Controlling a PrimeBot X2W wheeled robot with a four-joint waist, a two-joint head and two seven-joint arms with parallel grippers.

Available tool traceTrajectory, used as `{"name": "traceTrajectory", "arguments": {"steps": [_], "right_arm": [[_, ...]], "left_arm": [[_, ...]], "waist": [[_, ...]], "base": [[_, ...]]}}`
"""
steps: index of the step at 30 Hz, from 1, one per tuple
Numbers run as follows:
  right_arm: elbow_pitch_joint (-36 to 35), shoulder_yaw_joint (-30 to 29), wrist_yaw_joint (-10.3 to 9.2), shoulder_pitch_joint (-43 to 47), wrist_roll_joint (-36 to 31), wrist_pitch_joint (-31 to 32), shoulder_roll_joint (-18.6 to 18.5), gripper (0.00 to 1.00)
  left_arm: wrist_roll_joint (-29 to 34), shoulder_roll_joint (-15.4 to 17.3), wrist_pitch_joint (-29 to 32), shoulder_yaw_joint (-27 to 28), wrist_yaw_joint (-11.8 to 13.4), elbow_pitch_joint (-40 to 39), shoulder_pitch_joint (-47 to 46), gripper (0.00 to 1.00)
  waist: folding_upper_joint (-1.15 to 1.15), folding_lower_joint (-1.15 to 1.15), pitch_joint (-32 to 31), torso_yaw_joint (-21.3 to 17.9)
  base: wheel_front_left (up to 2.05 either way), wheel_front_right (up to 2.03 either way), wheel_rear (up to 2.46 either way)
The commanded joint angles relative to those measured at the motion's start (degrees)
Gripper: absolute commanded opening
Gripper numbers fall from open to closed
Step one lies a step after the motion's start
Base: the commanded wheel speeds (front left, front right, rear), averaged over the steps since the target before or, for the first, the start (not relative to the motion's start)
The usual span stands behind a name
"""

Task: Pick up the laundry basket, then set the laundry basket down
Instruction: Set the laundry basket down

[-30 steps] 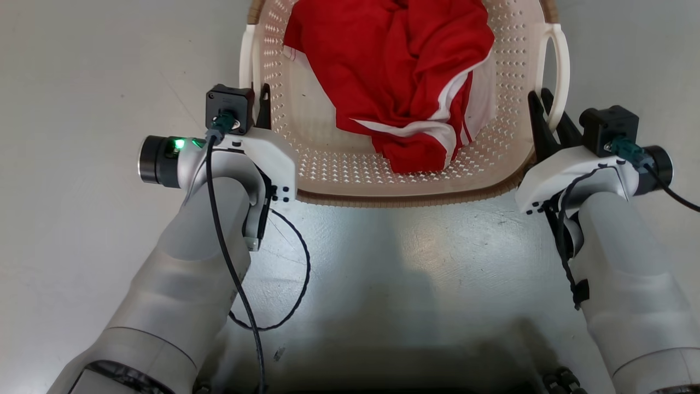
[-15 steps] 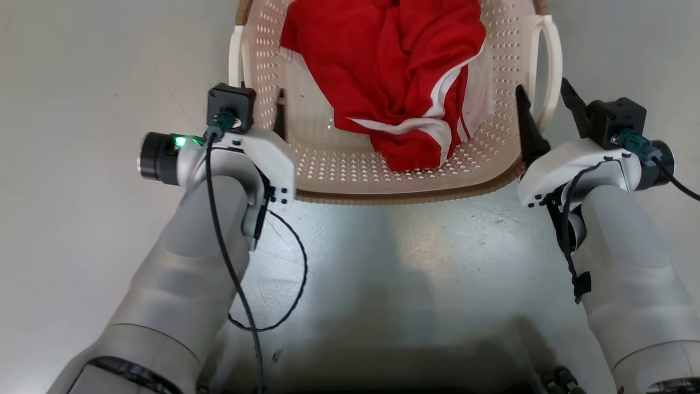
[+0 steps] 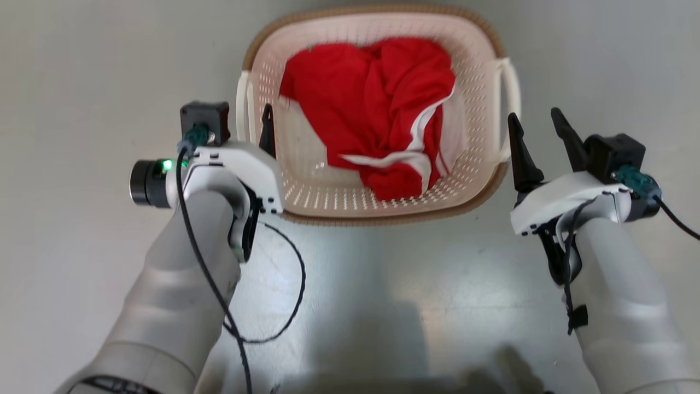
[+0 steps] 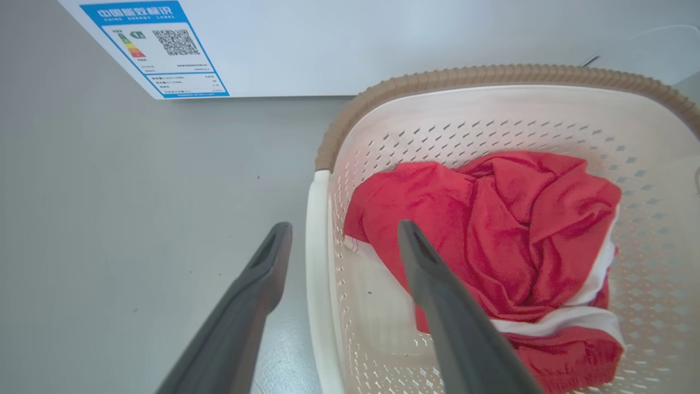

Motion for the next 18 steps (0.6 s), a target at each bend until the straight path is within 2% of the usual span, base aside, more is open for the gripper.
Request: {"name": "traceTrajectory", "arguments": {"steps": [1, 4, 9, 18], "right_arm": [[-1.79, 1.19, -0.10, 3.17, 0.94, -0.28, 0.88, 1.00], [-2.99, 1.64, -0.10, 4.97, 1.81, -0.28, 0.88, 1.00], [-5.43, 1.81, -0.10, 7.56, 2.45, -0.28, 0.88, 1.00], [-11.62, 1.68, -0.10, 15.34, 2.75, -0.28, 0.88, 1.00]], "left_arm": [[-0.13, 1.89, -0.30, 1.70, -0.67, -1.94, 3.19, 1.00], [0.17, 2.33, -0.30, 3.15, -2.62, -3.87, 6.01, 1.00], [1.24, 2.66, -0.30, 5.91, -4.46, -8.12, 10.67, 1.00], [4.37, 2.08, -0.30, 12.95, -6.31, -20.06, 22.64, 1.00]], "waist": [[0.00, 0.00, -3.41, -1.02], [0.00, 0.00, -7.18, -1.69], [0.00, 0.00, -14.11, -2.50], [0.00, 0.00, -27.10, -2.97]], "base": [[0.00, 0.00, 0.00], [0.00, 0.00, 0.00], [0.00, 0.00, 0.00], [0.00, 0.00, 0.00]]}}
